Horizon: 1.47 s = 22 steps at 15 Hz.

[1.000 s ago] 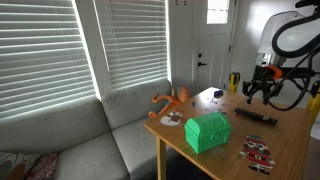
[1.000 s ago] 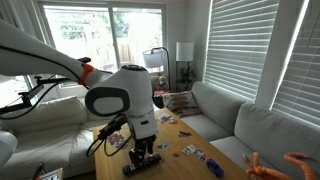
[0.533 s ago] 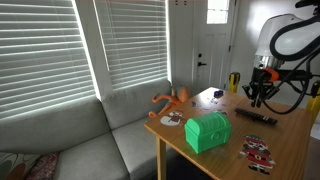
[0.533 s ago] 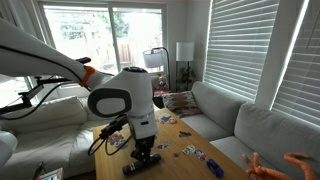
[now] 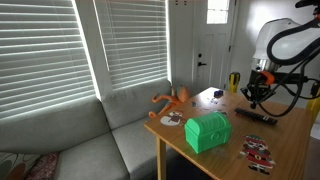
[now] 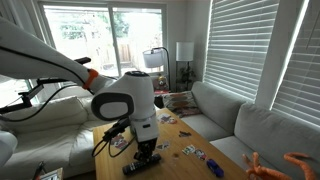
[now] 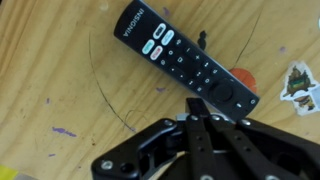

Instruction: Push a button on the black remote

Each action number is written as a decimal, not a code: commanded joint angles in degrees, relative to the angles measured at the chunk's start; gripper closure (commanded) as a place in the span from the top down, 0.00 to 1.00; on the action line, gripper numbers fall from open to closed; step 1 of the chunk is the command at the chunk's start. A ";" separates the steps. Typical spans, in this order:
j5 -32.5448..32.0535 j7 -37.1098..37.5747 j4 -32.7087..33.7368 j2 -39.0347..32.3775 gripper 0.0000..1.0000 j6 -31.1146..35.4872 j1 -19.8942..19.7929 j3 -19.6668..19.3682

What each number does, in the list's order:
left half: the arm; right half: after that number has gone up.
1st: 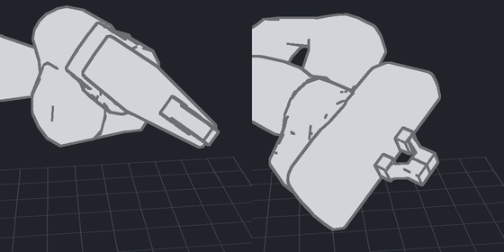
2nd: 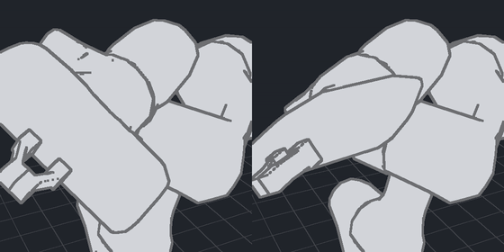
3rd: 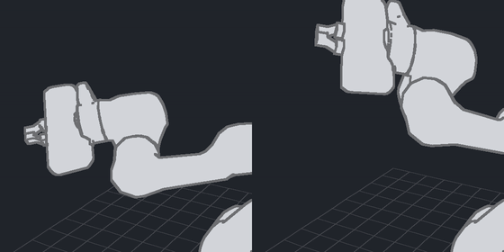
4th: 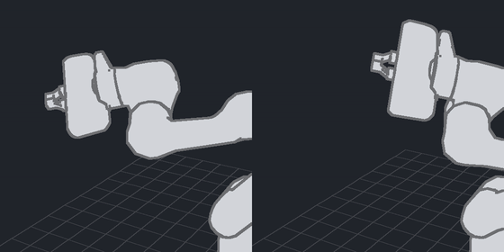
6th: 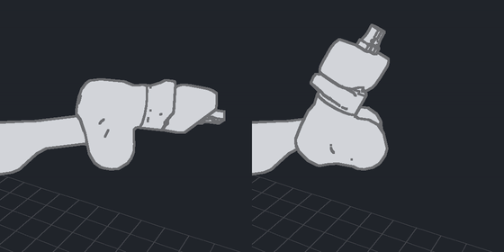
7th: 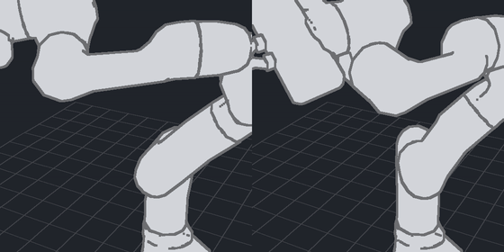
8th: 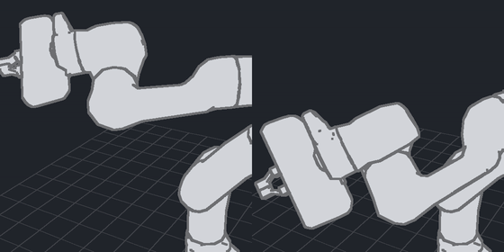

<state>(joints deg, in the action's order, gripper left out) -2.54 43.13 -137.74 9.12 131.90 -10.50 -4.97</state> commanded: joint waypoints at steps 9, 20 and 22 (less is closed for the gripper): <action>0.44 2.50 0.67 -1.39 0.00 0.98 0.49 0.26; 0.93 3.89 0.97 -2.14 0.00 0.74 0.82 0.43; 0.92 3.97 1.02 -2.33 0.00 0.77 0.88 0.43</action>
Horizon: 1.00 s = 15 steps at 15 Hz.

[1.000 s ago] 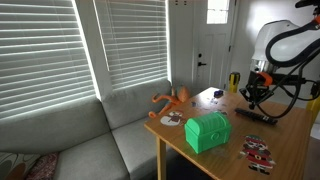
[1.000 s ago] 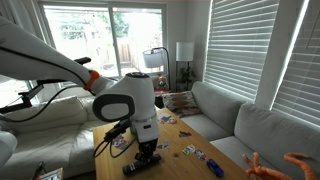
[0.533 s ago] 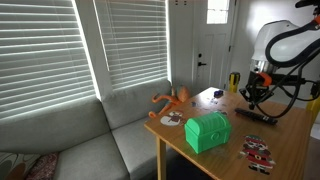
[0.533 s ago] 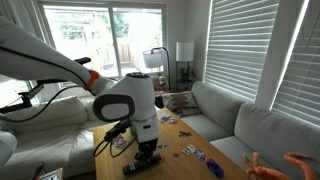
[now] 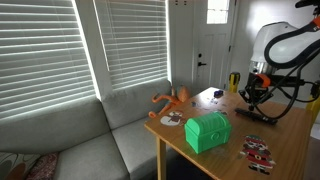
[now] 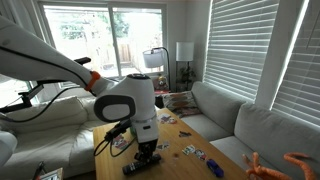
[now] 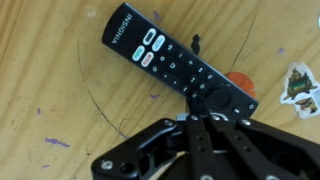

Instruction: Push a button on the black remote

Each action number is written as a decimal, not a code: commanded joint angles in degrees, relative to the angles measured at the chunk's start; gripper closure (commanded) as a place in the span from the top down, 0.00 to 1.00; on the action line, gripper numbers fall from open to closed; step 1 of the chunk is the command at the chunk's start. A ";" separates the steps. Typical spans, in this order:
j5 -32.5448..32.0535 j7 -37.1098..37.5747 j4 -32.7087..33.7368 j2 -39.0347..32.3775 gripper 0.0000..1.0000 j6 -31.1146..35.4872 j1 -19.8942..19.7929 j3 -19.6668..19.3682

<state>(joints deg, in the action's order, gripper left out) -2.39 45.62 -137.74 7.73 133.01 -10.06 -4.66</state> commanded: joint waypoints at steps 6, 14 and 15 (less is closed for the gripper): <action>0.61 1.70 1.10 -1.27 0.00 -0.27 0.52 0.14; 0.52 1.65 1.33 -1.72 0.00 -0.35 0.65 0.09; 0.51 1.65 1.32 -1.69 0.00 -0.37 0.66 0.09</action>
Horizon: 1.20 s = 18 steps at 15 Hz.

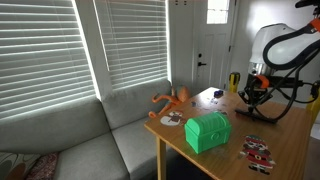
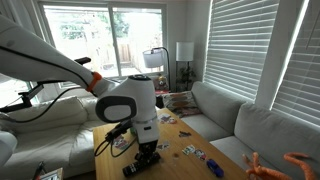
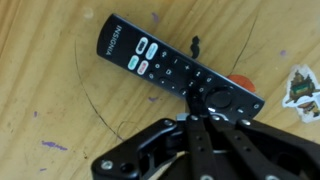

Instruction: Push a button on the black remote

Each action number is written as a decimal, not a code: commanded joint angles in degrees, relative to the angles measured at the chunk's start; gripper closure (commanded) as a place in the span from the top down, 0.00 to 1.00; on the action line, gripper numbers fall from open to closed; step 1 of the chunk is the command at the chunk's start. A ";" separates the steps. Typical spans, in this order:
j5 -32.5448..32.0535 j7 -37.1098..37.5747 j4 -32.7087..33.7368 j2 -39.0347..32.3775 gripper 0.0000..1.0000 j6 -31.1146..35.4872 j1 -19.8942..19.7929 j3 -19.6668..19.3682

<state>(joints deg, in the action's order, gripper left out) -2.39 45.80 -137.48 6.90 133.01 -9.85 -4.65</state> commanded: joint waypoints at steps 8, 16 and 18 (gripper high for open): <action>0.42 1.61 1.07 -0.91 0.00 -0.52 0.57 0.13; 0.29 1.70 1.05 -1.05 0.00 -0.52 0.61 0.15; 0.22 1.74 1.02 -1.01 0.00 -0.53 0.59 0.14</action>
